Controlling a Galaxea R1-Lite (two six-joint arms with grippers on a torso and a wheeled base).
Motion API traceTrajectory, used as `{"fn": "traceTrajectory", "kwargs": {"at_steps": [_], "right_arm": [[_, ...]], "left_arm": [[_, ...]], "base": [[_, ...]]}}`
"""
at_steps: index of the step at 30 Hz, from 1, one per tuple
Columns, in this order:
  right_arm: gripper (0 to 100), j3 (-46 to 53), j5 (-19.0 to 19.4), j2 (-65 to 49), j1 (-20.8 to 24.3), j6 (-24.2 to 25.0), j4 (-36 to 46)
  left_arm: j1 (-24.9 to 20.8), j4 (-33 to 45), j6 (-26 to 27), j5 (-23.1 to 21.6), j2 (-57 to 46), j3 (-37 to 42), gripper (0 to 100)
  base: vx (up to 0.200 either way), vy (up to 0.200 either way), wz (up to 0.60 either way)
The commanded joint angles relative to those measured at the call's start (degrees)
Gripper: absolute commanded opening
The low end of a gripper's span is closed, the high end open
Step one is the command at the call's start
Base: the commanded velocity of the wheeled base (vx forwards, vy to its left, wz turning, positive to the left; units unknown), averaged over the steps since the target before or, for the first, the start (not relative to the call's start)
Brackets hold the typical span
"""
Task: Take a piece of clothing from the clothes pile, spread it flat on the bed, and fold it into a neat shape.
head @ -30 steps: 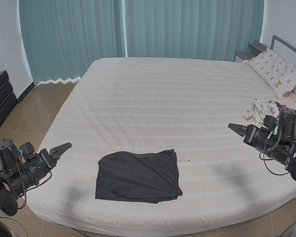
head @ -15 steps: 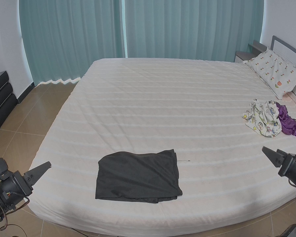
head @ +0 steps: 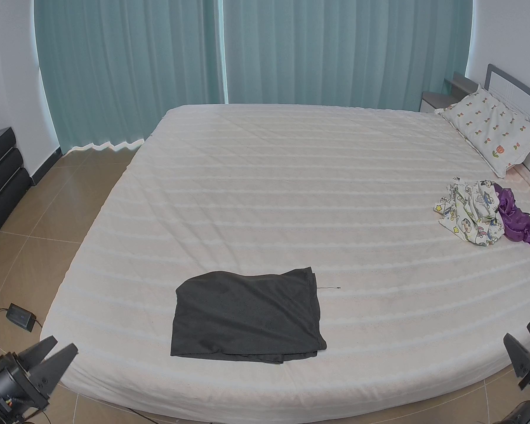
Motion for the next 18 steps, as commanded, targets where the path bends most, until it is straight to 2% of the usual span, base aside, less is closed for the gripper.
{"fn": "traceTrajectory", "kwargs": {"at_steps": [1,2,3,6,8,10,13,15,16,18], "right_arm": [[100,1.9,4.8,-21.0,-6.7,-5.9,8.5],[100,2.1,5.5,-21.0,-7.0,-9.9,8.1],[100,2.2,5.2,-21.0,-7.0,-11.7,7.8],[100,2.3,4.5,-21.0,-7.0,-14.3,7.5],[100,2.3,3.6,-20.9,-7.0,-17.5,7.5],[100,2.3,3.0,-20.9,-7.0,-18.5,7.5],[100,1.8,0.5,-20.9,-7.0,-18.8,8.9],[100,1.8,-0.9,-20.9,-7.0,-18.8,9.0],[100,1.8,-2.5,-20.9,-7.0,-18.8,9.0],[100,1.8,-2.9,-20.9,-7.0,-18.4,8.9]], "left_arm": [[-0.8,13.0,5.7,0.2,-20.0,1.6,100],[-0.8,15.7,7.2,0.3,-22.7,1.6,100],[-0.8,16.9,7.9,0.3,-24.2,1.4,100],[-0.8,18.5,8.4,0.3,-26.7,0.9,100],[0.9,18.8,10.0,0.3,-29.9,0.8,100],[1.0,18.4,11.2,1.0,-30.8,1.0,100],[1.0,17.9,17.7,7.1,-30.8,1.7,100],[1.0,17.9,19.4,8.3,-30.8,1.8,100],[1.0,17.6,24.1,9.9,-30.8,2.6,100],[1.0,15.7,27.5,10.8,-30.8,3.1,100]], "base": [[0.0,0.0,0.0],[0.0,0.0,0.0],[0.0,0.0,0.0],[0.0,0.0,0.0],[0.0,0.0,0.0],[0.0,0.0,0.0],[0.0,0.0,0.0],[0.0,0.0,0.0],[0.0,0.0,0.0],[0.0,0.0,0.0]]}}
